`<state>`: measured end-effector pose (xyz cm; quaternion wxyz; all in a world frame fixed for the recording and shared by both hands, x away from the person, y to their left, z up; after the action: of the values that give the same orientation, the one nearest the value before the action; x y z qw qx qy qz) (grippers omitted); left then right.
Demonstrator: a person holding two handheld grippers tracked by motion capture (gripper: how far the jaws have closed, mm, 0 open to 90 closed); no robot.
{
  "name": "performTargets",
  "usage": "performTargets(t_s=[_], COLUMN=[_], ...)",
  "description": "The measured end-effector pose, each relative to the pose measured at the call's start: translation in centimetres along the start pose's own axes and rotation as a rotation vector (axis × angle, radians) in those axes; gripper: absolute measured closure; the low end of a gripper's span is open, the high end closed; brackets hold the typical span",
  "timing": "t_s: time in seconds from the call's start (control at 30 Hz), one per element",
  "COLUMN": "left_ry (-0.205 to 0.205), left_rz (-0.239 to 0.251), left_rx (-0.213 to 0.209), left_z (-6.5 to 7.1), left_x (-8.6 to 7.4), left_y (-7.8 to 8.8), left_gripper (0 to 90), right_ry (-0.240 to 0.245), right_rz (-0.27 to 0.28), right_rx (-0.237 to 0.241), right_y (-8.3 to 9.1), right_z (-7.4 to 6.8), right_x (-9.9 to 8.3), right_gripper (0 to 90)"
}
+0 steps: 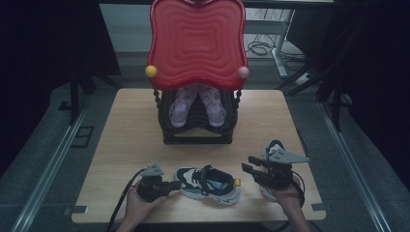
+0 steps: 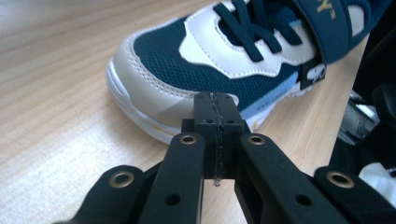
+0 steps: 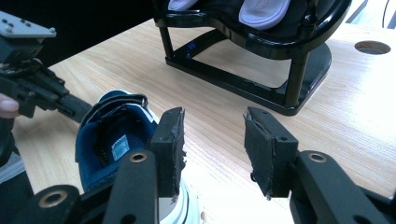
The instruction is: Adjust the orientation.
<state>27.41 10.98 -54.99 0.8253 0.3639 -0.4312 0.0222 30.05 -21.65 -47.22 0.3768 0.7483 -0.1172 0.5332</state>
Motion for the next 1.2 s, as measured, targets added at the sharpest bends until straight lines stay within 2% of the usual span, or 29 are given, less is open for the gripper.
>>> performTargets(t_s=[0.6,1.2], left_ry=[0.002,0.01], left_rz=[0.001,0.008], left_rx=[0.035,0.033], left_z=[-1.6,-2.2], left_x=[2.3,4.0], left_y=[-1.2,-2.4], left_gripper=[90.0,90.0], right_ry=[0.015,0.012], right_rz=[-0.01,-0.008], right_rx=[0.004,0.004], right_y=[0.4,0.7], right_z=[-0.2,-0.1], right_x=[-0.3,-0.3], right_gripper=[57.7,57.7])
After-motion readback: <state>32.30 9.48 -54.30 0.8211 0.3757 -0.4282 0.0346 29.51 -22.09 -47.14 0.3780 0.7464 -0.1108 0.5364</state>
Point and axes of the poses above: each handheld gripper's, and its own axes: y roughly backward along the jaws, x roughly out of its top, z roughly to its right, the point moved 5 cm from there along -y, roughly forward along the jaws, and after that the axes turned 1 degree about z, right-handed, at the moved point
